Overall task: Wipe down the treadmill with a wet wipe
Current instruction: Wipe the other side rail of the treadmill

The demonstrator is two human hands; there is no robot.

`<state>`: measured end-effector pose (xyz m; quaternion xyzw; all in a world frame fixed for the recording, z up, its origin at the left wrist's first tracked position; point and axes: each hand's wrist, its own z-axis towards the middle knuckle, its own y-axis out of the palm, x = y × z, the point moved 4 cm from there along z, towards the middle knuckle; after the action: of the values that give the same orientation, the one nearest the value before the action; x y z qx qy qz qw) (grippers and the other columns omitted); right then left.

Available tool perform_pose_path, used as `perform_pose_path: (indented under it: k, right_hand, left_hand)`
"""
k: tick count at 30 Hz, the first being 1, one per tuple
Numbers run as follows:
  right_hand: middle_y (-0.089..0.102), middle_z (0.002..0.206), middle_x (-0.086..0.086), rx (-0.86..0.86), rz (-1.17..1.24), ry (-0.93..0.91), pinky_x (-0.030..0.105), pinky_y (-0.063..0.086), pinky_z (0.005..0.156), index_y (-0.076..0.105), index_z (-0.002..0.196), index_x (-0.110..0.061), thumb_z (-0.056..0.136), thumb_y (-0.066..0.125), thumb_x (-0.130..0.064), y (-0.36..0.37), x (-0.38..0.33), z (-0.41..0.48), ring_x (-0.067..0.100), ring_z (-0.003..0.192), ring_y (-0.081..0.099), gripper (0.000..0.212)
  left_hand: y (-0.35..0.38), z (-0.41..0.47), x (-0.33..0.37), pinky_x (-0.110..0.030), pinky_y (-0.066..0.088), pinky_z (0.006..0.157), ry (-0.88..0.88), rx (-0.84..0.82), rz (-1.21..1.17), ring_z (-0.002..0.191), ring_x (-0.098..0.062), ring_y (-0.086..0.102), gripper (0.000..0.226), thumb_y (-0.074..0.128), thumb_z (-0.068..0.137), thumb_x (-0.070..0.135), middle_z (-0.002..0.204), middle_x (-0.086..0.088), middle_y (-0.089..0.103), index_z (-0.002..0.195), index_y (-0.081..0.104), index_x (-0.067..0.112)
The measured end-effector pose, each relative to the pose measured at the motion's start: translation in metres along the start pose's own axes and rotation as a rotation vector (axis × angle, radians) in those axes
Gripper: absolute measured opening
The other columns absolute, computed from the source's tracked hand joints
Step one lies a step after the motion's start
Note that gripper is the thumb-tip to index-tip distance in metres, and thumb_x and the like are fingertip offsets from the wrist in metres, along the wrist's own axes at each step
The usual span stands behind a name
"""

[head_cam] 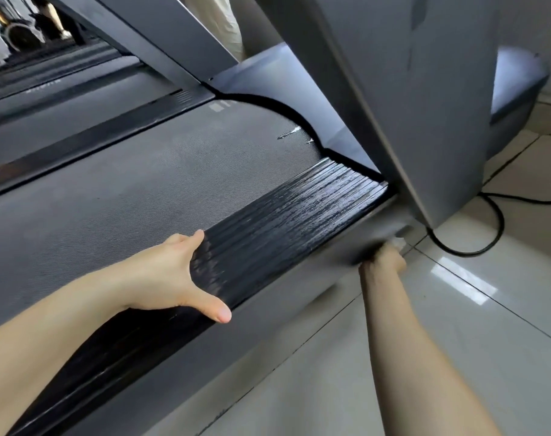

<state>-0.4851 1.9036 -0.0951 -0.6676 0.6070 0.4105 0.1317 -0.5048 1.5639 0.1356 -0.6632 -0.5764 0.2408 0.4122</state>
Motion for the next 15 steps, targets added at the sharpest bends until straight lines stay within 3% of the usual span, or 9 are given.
perform_pose_path:
  k: [2, 4, 7, 9, 12, 15]
  right_hand:
    - [0.067, 0.11, 0.005, 0.166, 0.206, -0.073, 0.032, 0.054, 0.086, 0.058, 0.088, -0.012, 0.096, 0.063, -0.036, 0.004, -0.015, -0.003, 0.02, 0.093, 0.064, 0.025]
    - [0.072, 0.103, 0.005, 0.195, 0.268, -0.14, 0.03, 0.055, 0.09, 0.063, 0.083, -0.01, 0.095, 0.067, -0.034, 0.011, -0.025, 0.005, 0.017, 0.09, 0.064, 0.026]
    - [0.055, 0.07, -0.007, 0.222, 0.231, -0.124, 0.018, 0.043, 0.055, 0.067, 0.092, 0.006, 0.099, 0.064, -0.034, 0.006, -0.035, 0.006, 0.012, 0.068, 0.051, 0.042]
    - [0.051, 0.055, -0.011, 0.21, 0.27, -0.18, 0.015, 0.037, 0.046, 0.068, 0.09, 0.006, 0.1, 0.063, -0.03, 0.007, -0.039, 0.003, 0.005, 0.052, 0.046, 0.038]
    - [0.051, 0.046, -0.013, 0.137, 0.309, -0.166, 0.021, 0.047, 0.052, 0.053, 0.066, -0.019, 0.099, 0.066, -0.033, 0.006, -0.034, -0.017, 0.004, 0.043, 0.047, 0.038]
    - [0.062, 0.073, -0.002, 0.078, 0.374, -0.118, 0.034, 0.055, 0.077, 0.059, 0.068, -0.019, 0.097, 0.068, -0.034, 0.004, -0.004, -0.032, 0.016, 0.068, 0.056, 0.035]
  left_hand:
    - [0.001, 0.0, 0.002, -0.037, 0.024, 0.125, 0.008, 0.004, -0.007, 0.155, -0.009, 0.016, 0.173, 0.078, 0.025, 0.092, 0.168, 0.02, 0.006, 0.164, -0.007, 0.032]
    - [0.001, -0.001, 0.004, -0.038, 0.024, 0.125, -0.008, -0.001, -0.013, 0.155, -0.01, 0.015, 0.171, 0.08, 0.028, 0.09, 0.168, 0.019, 0.005, 0.164, -0.007, 0.032]
    - [0.0, 0.0, 0.006, -0.039, 0.024, 0.125, -0.022, -0.012, 0.002, 0.156, -0.012, 0.016, 0.168, 0.082, 0.032, 0.088, 0.168, 0.018, 0.006, 0.164, -0.007, 0.032]
    - [-0.001, 0.001, 0.006, -0.04, 0.023, 0.125, -0.018, -0.006, 0.012, 0.156, -0.013, 0.015, 0.167, 0.082, 0.034, 0.087, 0.169, 0.017, 0.004, 0.164, -0.007, 0.032]
    - [0.0, 0.001, 0.006, -0.041, 0.025, 0.124, -0.006, -0.003, 0.018, 0.156, -0.016, 0.016, 0.165, 0.083, 0.037, 0.085, 0.17, 0.014, 0.006, 0.164, -0.005, 0.03]
    - [0.002, 0.002, 0.005, -0.043, 0.028, 0.121, 0.002, 0.024, 0.047, 0.154, -0.022, 0.022, 0.159, 0.081, 0.038, 0.086, 0.167, 0.007, 0.014, 0.164, 0.003, 0.027]
